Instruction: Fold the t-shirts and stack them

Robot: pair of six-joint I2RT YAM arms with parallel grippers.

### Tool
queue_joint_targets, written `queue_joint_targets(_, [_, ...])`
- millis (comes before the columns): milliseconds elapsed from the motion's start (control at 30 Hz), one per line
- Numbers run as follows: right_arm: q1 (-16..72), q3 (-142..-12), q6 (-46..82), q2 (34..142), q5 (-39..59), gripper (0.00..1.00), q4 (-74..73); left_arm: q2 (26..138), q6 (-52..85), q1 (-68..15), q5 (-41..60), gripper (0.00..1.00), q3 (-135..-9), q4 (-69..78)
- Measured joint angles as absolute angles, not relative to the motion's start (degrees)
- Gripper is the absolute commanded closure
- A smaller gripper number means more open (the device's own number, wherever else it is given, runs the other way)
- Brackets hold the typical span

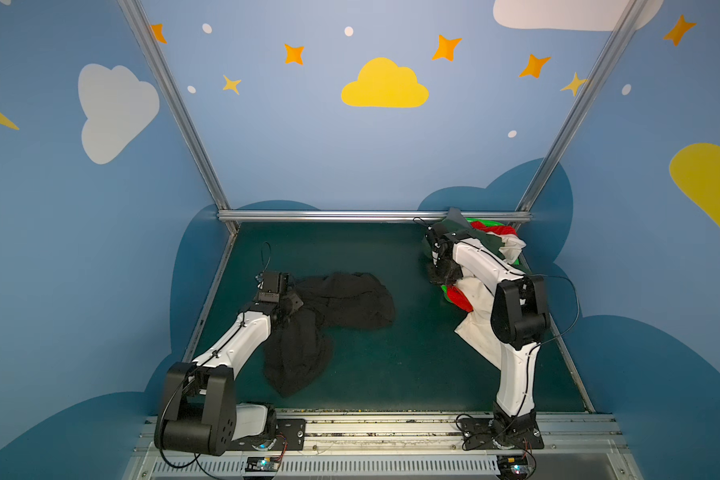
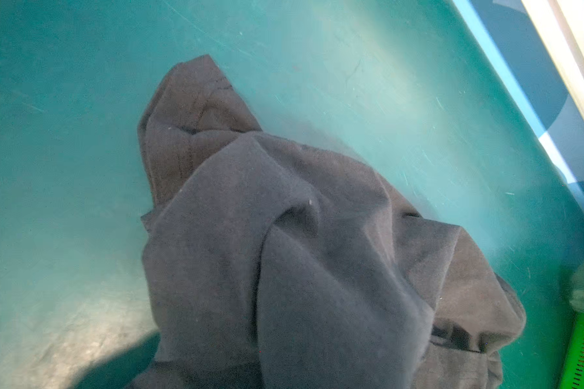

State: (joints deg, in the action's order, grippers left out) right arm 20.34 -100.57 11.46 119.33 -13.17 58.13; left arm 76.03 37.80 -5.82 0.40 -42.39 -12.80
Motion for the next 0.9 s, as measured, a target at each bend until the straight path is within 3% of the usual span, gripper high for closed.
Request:
queue_joint_targets(300, [14.17, -109.75, 10.0, 125.95, -14.63, 0.75, 62.04, 76.42, 38.2, -8.86, 0.78, 0.89, -42.39, -12.45])
queue_joint_targets(333, [13.43, -110.45, 9.98, 126.54, -14.74, 0.7, 62.11, 76.42, 38.24, -9.37, 0.75, 0.89, -42.39, -12.4])
queue_joint_targets(367, [12.93, -110.74, 10.0, 126.76, -15.0, 0.6, 62.11, 76.42, 38.26, -9.8, 0.73, 0.89, -42.39, -12.4])
queue_joint_targets(433, [12.25, -110.85, 9.91, 126.76, -15.77, 0.27, 62.02, 76.42, 38.39, -10.7, 0.64, 0.88, -42.39, -12.4])
queue_joint_targets(500, [11.73, -110.89, 10.0, 126.58, -15.79, 0.16, 61.73, 76.42, 38.39, -11.38, 0.58, 0.85, -42.39, -12.4])
queue_joint_targets(533, [11.7, -110.48, 10.28, 126.23, -15.59, 0.13, 61.32, 76.49, 38.39, -11.7, 0.58, 0.77, -42.41, -12.4])
queue_joint_targets(600, [12.05, -108.07, 10.87, 124.4, -14.74, 0.08, 59.79, 76.73, 38.24, -12.29, 0.64, 0.47, -42.54, -12.29])
queue_joint_targets(700, [13.47, -100.64, 12.91, 117.73, -13.41, 0.03, 56.38, 76.79, 38.13, -13.63, 0.78, 0.16, -43.27, -12.16])
queue_joint_targets(800, [16.14, -94.76, 15.42, 109.91, -13.06, 0.03, 54.17, 75.75, 37.3, -15.9, 0.16, 0.01, -44.53, -12.45])
queue_joint_targets(900, [20.01, -90.21, 18.2, 102.39, -12.6, 0.03, 51.35, 72.05, 36.75, -17.39, -1.43, 0.0, -45.21, -13.54])
